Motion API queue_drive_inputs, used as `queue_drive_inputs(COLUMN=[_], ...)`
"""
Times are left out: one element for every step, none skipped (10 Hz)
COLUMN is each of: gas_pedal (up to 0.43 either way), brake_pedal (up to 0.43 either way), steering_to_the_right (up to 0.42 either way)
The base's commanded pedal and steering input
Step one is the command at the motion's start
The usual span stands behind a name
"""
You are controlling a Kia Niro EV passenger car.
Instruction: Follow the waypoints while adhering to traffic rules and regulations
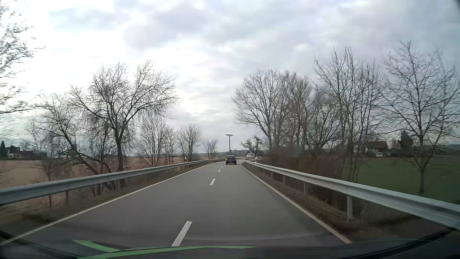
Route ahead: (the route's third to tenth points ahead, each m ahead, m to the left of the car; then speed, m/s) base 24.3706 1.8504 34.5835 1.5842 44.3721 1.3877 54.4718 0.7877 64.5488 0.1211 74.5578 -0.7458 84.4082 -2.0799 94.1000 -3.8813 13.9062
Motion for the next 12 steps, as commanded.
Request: queue_drive_inputs(gas_pedal=[0.370, 0.370, 0.358, 0.350, 0.350, 0.339, 0.339, 0.331, 0.319, 0.319, 0.319, 0.319], brake_pedal=[0.000, 0.000, 0.000, 0.000, 0.000, 0.000, 0.000, 0.000, 0.000, 0.000, 0.000, 0.000], steering_to_the_right=[0.000, 0.000, 0.000, 0.000, 0.000, 0.000, 0.000, 0.000, -0.001, -0.002, -0.003, -0.003])
